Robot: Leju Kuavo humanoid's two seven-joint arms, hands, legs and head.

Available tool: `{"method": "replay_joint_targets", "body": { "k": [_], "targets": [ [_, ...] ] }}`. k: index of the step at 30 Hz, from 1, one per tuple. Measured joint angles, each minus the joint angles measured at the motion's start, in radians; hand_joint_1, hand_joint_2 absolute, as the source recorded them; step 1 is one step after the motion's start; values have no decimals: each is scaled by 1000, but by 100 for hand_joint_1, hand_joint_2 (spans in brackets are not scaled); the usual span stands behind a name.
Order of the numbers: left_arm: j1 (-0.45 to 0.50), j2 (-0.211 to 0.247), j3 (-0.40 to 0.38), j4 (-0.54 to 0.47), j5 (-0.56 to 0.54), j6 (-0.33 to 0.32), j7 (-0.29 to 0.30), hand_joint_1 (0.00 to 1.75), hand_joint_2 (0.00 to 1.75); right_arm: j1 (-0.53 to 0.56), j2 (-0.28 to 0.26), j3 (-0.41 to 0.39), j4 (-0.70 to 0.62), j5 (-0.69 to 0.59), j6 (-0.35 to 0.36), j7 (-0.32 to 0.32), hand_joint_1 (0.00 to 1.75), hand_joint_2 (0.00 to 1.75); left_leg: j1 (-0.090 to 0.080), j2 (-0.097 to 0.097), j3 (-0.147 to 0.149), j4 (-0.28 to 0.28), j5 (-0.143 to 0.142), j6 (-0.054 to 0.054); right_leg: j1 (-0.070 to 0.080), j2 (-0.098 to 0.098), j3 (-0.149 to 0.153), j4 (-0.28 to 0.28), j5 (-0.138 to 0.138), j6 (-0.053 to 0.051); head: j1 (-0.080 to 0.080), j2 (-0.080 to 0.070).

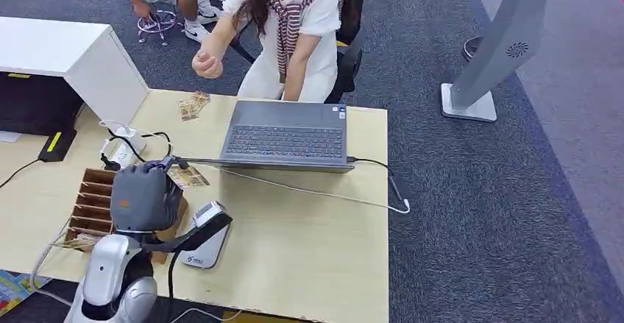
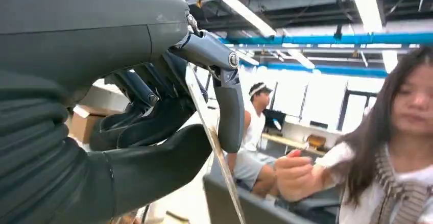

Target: Pass the card to the sensor for recognition and then transmit it.

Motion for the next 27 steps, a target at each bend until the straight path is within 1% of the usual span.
{"method": "replay_joint_targets", "body": {
  "k": [9,12,16,20,24,27],
  "targets": [
    [-36,3,0,-40,2,18,0,175,175,0,0,-1,0,4,1,0,0,175,0,0,0,0,0,0,0,0,0,0,0,0,0,0],
    [-89,17,3,-42,2,27,3,175,175,-1,0,-1,0,25,5,1,0,175,0,-1,-1,0,0,0,0,-1,0,0,0,0,0,0],
    [-197,41,44,-30,-16,42,6,175,175,-1,0,0,0,55,18,3,0,175,0,-1,0,0,1,-1,0,-1,0,1,1,0,0,0],
    [-318,70,97,53,-60,35,6,175,175,-3,0,3,0,79,23,3,0,175,0,-1,0,0,2,-2,0,-1,0,1,1,-1,0,0],
    [-463,108,132,221,-132,-3,35,175,175,-8,-2,6,0,100,33,3,0,175,0,-1,0,0,3,-1,0,0,0,2,2,-1,0,0],
    [-521,122,140,305,-145,-4,42,175,175,-8,-3,9,0,107,36,6,0,175,0,0,0,0,3,-1,0,0,-1,2,2,-1,0,0]
  ]
}}
